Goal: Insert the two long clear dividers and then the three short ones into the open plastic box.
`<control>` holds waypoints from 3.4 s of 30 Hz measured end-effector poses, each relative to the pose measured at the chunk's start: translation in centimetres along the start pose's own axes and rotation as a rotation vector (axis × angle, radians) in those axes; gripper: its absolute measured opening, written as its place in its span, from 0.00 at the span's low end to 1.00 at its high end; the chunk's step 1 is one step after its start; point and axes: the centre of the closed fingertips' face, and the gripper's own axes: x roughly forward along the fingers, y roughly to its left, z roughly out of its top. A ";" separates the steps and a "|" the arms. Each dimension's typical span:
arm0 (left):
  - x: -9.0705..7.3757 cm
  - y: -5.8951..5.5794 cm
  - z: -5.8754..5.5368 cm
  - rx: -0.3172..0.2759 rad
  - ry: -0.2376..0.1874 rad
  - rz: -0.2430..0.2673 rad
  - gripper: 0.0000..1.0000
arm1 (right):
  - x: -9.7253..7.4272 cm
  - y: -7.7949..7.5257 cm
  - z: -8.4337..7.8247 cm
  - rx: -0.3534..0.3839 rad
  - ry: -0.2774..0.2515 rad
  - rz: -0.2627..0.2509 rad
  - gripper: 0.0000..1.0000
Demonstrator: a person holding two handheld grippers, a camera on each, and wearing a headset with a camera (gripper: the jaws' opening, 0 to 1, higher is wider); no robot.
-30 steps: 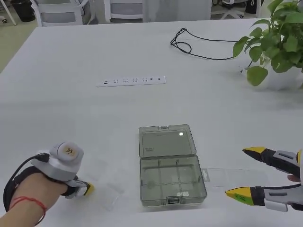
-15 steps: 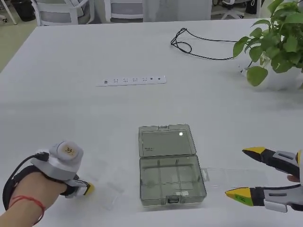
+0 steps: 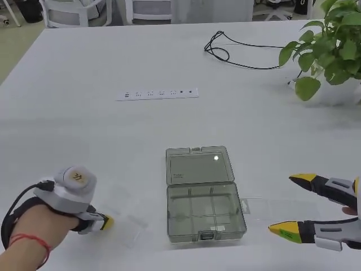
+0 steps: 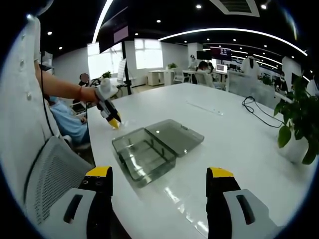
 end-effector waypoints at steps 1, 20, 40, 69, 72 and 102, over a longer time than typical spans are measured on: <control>0.0 0.0 0.0 -0.002 -0.001 0.001 0.30 | 0.0 0.0 0.0 0.000 0.000 -0.001 0.77; -2.8 -2.2 2.3 -0.116 -0.161 -0.066 0.30 | -0.3 0.2 0.6 0.000 -0.007 -0.009 0.77; -6.3 -6.4 7.9 -0.161 -0.376 -0.177 0.30 | 0.2 2.7 6.6 0.043 -0.120 -0.020 0.59; -9.0 -14.6 12.5 -0.131 -0.519 -0.356 0.30 | 7.7 6.4 11.6 0.339 -0.155 -0.005 0.27; -9.2 -15.0 12.7 -0.125 -0.523 -0.364 0.30 | 8.5 7.0 11.6 0.347 -0.142 0.001 0.24; -9.6 -16.2 13.4 -0.102 -0.547 -0.395 0.31 | 10.2 6.8 11.8 0.489 -0.106 -0.013 0.07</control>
